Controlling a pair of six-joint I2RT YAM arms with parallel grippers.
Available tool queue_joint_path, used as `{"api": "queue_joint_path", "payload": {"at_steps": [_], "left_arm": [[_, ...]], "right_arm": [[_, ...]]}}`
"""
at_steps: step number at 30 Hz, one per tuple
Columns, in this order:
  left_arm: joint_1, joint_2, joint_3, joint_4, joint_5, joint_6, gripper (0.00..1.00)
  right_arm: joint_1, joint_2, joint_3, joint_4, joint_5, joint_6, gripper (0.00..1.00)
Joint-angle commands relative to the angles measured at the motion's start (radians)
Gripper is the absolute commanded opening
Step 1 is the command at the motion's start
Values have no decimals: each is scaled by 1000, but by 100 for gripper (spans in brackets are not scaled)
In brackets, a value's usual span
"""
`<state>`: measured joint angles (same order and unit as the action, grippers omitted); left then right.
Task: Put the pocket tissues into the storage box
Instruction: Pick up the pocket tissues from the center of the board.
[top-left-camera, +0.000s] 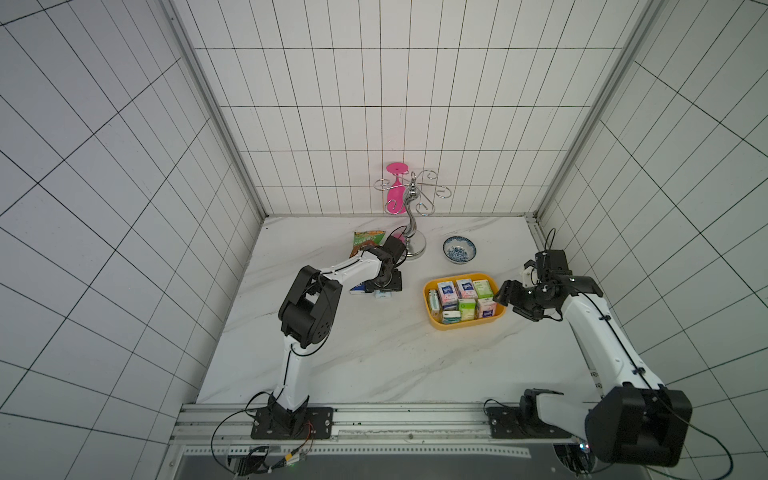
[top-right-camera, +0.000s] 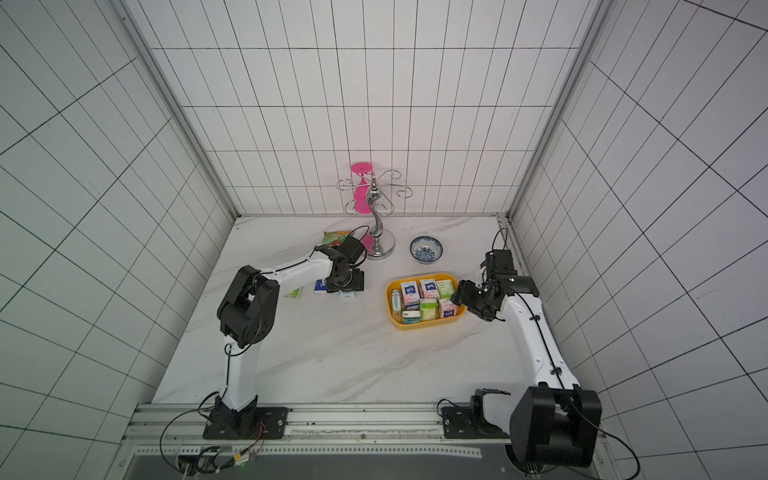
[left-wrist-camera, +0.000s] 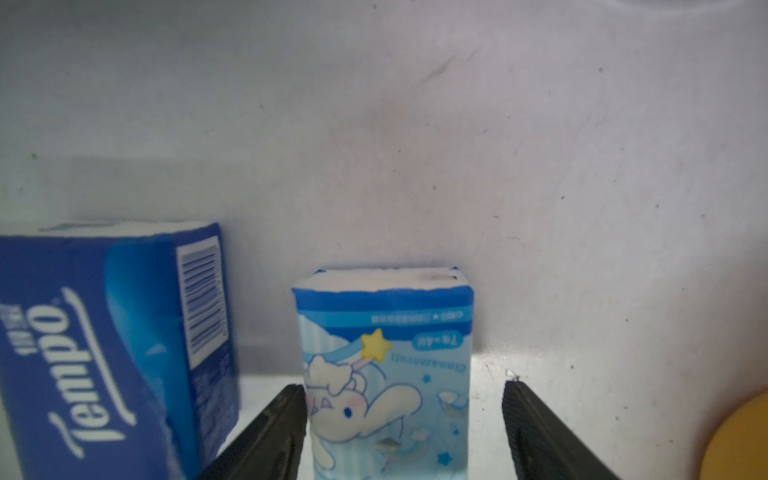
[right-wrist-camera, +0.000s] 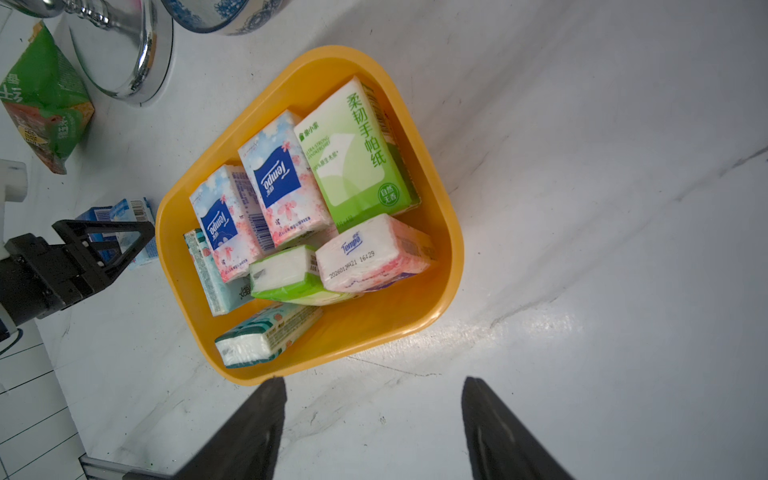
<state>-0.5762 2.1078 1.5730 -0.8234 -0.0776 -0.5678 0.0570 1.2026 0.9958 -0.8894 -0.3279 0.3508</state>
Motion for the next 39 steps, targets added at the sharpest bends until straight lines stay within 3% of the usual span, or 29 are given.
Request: {"api": "queue_joint_path", "payload": {"at_steps": [1,10,18,26,31,34,39], "left_arm": [[4,34,38,14,-12,0,76],[6,30,42,16,-22,16,52],[-21,-74,41,-30,-19,1,52],[-179,-240,58,-53,37,-12,51],[-259,-260,73,-18,95,22,51],[-272,-236,83,-6,147,-46,51],[-289,-168,108,51,106,-235,51]], "right_arm": [[8,-1,50,-35,29,-17,71],[8,12,67,-45,42,-21,71],[5,5,22,-15,109,-13,72],[-33,27,-27,62,124,12,73],[-44,28,-21,60,118,10,73],[-45,14,-26,56,117,17,73],[-46,-9,-36,59,112,36,73]]}}
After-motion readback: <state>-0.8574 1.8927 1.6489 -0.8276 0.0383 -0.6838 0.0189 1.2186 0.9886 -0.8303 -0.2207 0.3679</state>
